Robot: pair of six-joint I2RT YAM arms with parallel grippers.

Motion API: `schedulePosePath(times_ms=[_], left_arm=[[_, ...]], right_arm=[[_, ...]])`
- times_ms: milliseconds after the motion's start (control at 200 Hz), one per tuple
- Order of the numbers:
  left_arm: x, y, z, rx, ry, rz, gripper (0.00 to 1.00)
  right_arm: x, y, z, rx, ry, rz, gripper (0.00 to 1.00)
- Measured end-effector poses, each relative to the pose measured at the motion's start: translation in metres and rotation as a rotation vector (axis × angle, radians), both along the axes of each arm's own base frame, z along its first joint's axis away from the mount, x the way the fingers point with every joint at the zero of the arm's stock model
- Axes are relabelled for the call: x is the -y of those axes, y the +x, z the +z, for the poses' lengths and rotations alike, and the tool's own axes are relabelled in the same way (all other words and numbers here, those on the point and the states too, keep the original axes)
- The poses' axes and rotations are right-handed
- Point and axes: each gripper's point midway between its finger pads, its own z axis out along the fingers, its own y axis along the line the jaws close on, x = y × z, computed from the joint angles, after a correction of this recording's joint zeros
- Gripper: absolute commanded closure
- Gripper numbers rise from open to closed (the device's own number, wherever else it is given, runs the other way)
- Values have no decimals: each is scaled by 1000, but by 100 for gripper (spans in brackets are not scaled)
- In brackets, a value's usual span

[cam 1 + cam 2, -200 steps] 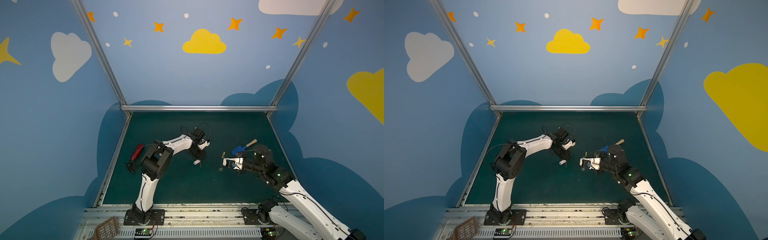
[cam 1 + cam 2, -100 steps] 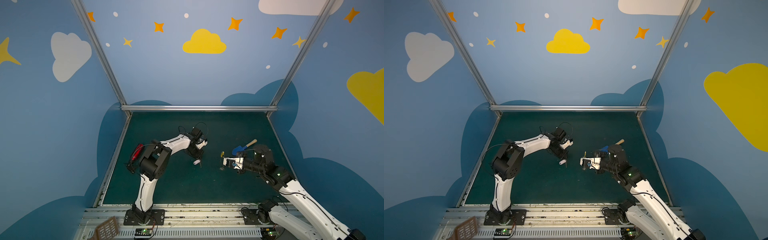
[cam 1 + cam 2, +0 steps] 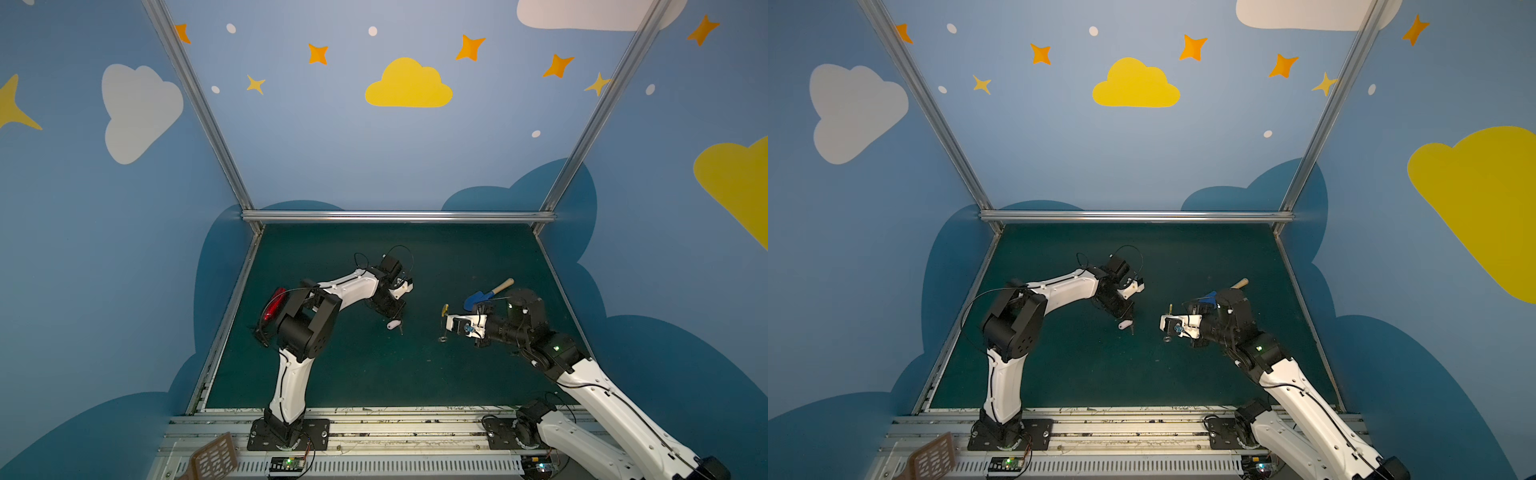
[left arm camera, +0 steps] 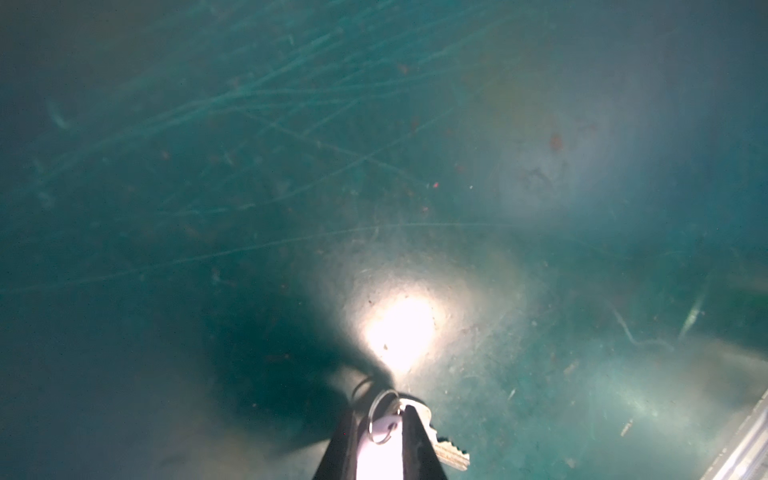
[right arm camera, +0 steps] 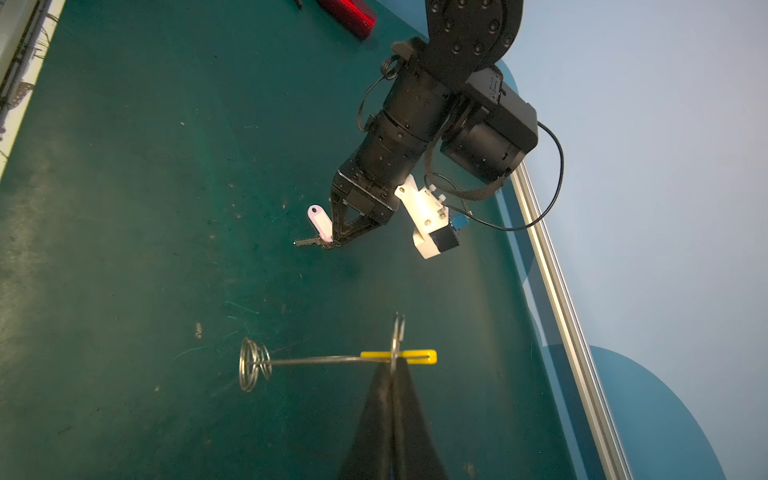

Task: Put the keys on the keyring
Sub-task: 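Lift the white-tagged key off the table with the left gripper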

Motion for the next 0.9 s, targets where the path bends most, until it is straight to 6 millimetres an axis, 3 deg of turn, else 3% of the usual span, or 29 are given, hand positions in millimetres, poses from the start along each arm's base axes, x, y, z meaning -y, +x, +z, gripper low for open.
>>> schedulePosePath(times_ms=[901], left_arm=[[1,-5,-1,-26,-22,-3,85]], right_arm=[[0,1,0,-1,1,-1,100]])
